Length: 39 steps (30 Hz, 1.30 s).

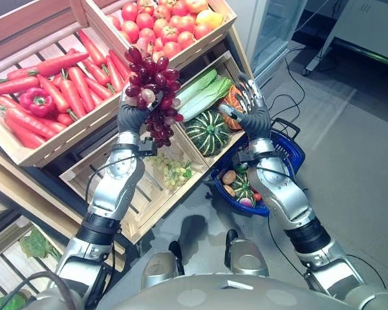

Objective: Pick up fruits and vegetables into the basket

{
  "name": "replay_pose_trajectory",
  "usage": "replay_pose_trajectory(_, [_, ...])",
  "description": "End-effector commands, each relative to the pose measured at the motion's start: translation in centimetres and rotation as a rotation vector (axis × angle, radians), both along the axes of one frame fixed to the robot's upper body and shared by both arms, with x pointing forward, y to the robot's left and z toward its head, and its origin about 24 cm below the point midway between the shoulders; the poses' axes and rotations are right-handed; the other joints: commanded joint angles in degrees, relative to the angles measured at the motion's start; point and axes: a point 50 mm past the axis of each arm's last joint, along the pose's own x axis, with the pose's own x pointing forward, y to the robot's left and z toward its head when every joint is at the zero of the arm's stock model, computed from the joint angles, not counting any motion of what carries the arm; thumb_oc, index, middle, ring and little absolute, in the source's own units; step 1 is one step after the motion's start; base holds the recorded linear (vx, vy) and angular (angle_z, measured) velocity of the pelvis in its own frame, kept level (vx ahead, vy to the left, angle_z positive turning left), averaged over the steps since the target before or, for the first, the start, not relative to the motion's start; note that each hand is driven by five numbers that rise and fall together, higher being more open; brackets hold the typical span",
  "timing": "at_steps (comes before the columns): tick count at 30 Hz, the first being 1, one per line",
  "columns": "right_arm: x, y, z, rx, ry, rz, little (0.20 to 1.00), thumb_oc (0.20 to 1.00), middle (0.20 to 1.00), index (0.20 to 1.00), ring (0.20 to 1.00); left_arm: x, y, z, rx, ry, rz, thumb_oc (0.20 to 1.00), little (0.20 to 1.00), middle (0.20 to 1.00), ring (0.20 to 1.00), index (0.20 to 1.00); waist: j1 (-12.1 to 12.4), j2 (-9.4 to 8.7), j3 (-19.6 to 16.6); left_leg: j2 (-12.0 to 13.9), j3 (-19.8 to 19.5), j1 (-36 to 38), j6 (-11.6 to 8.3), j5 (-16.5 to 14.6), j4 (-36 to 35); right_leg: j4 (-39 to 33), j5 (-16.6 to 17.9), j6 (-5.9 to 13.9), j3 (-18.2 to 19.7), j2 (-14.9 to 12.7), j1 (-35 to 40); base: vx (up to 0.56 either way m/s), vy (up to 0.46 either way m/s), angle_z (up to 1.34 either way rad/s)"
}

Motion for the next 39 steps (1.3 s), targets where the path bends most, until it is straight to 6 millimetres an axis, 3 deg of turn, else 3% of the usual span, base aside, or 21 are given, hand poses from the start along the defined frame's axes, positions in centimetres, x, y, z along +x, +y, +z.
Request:
replay_pose_trajectory(1, [-1.0, 0.5, 3.7, 0.073, -0.161, 0.053, 1.000, 1.000, 1.000, 1.000, 1.000, -1.7, 0.4, 5.4, -0.012, -0.316, 0.026, 0.200, 0.200, 0.200, 0.200, 0.200, -0.42, 0.23, 0.64, -1.07, 1.89, 1.31, 2.77, -5.46, 2.79, -2.51, -1.91, 4.91, 1.23, -3.47, 5.11, -0.01, 0.032, -0.02])
replay_pose_trajectory(5, [-1.1, 2.5, 2.4, 0.076, -0.021, 0.300, 1.000, 1.000, 1.000, 1.000, 1.000, -1.8, 0.4, 5.5, -0.007, -0.331, 0.010, 0.200, 0.200, 0.200, 0.200, 0.200, -0.14, 0.17, 0.89, -1.35, 1.72, 1.02, 2.79, -5.50, 3.12, -2.35, -2.03, 4.86, 1.24, -3.63, 5.00, -0.01, 0.013, -0.04])
replay_pose_trajectory(10, [-2.2, 6.0, 2.6, 0.136, 0.009, 0.570, 1.000, 1.000, 1.000, 1.000, 1.000, -1.6, -0.5, 5.7, 0.047, -0.327, 0.011, 0.200, 0.200, 0.200, 0.200, 0.200, 1.31, -0.54, 0.94, -1.28, 1.05, 0.65, 2.59, -5.35, 3.65, -2.28, -2.10, 4.77, 0.57, -3.73, 5.44, 0.00, -0.033, 0.05])
replay_pose_trajectory(18, [-2.8, 9.4, 3.5, 0.077, 0.015, 0.739, 1.000, 1.000, 1.000, 1.000, 1.000, -0.6, -2.0, 5.5, 0.204, -0.263, 0.015, 0.200, 0.200, 0.200, 0.200, 0.200, 3.49, -1.73, 0.70, -1.08, 0.03, 0.44, 2.35, -5.19, 3.94, -2.50, -1.98, 5.13, -0.54, -3.83, 6.39, 0.01, -0.049, 0.11])
replay_pose_trajectory(28, [-1.8, 9.3, 3.7, 0.104, -0.002, 0.624, 1.000, 1.000, 1.000, 1.000, 1.000, -0.4, -3.6, 6.4, 0.294, -0.309, -0.019, 0.200, 0.200, 0.200, 0.200, 0.200, 4.05, -2.28, 0.49, -0.90, -0.16, 0.33, 2.27, -5.28, 3.91, -2.93, -1.68, 5.46, -0.90, -3.77, 6.72, 0.00, -0.016, 0.06])
replay_pose_trajectory(32, [-1.0, 8.3, 4.0, 0.106, -0.046, 0.475, 1.000, 1.000, 1.000, 1.000, 1.000, -0.7, -4.0, 6.9, 0.321, -0.365, 0.020, 0.200, 0.200, 0.200, 0.200, 0.200, 3.72, -2.29, 0.80, -0.96, 0.12, 0.40, 2.32, -5.46, 3.79, -3.05, -1.46, 5.60, -0.79, -3.73, 6.57, 0.00, 0.000, 0.00])
replay_pose_trajectory(39, [-0.9, 6.4, 4.7, 0.077, -0.142, 0.387, 1.000, 1.000, 1.000, 1.000, 1.000, -1.0, -3.8, 6.8, 0.282, -0.369, 0.039, 0.200, 0.200, 0.200, 0.200, 0.200, 3.05, -2.23, 1.19, -0.97, 0.53, 0.42, 2.46, -5.72, 3.79, -2.99, -1.33, 5.82, -0.36, -3.74, 6.15, 0.00, 0.000, 0.00])
